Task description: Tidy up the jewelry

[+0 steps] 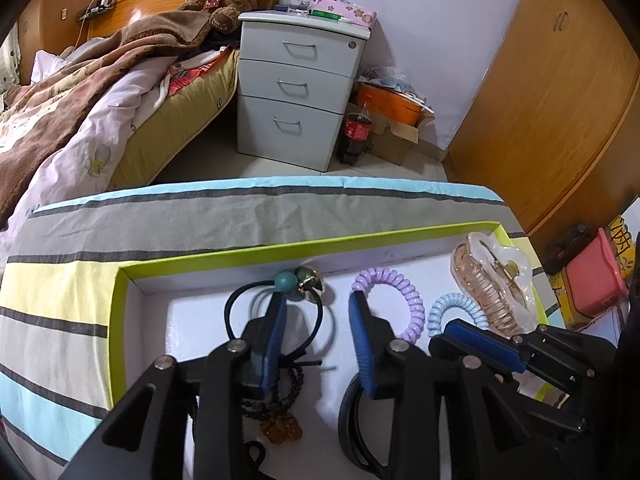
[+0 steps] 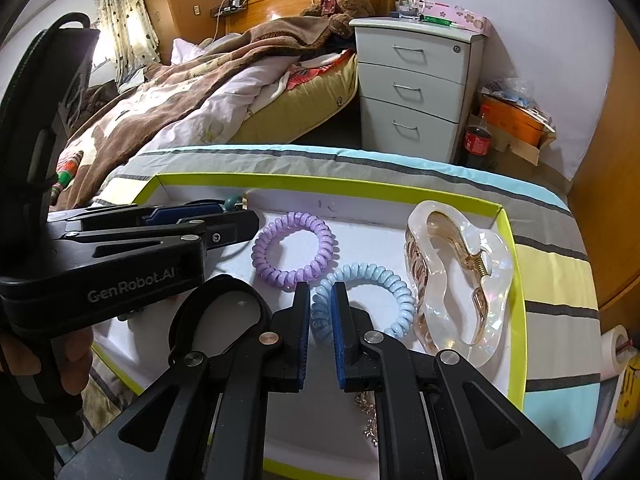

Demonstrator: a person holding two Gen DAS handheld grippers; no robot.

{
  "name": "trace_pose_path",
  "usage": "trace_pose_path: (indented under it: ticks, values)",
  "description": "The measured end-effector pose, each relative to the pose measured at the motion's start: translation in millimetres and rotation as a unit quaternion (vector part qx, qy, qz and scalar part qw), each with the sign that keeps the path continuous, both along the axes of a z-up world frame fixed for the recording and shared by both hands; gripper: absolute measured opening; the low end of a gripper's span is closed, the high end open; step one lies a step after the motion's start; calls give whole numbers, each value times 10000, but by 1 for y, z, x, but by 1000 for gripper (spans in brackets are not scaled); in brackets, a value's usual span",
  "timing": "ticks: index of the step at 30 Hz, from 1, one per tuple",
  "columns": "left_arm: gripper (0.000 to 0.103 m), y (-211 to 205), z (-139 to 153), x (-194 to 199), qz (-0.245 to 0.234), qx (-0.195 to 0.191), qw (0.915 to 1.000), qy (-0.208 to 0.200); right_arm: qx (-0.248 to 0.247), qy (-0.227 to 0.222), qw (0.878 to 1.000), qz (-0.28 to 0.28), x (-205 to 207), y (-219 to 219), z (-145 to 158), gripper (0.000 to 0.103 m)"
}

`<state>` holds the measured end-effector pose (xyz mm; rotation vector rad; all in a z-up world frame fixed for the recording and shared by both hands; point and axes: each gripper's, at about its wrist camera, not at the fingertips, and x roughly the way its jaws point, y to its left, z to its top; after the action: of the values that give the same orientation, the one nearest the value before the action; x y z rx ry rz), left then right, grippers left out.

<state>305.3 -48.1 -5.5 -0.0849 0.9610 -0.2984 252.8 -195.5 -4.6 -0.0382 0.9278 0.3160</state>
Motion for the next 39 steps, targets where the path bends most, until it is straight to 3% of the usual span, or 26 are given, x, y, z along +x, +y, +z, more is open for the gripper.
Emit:
trace_pose_path:
  ticks: [5,9,18,39]
  values:
    - [41,1,6,-8,19,-9,10000,-61,38,-63,10000,-30,-5,-3,5,16]
    - [54,2,14,-19,85,75,9997,-198,75,-149,9998,-99,-11,-5,11,16]
    - [60,8,40,-64,402,373,9964,-653,176,-399,9988,-231,-42,-10,32,21]
    - [68,25,69,-178,887,576,9859,-1294,272,-958,9941,-433,-132,-10,72,26]
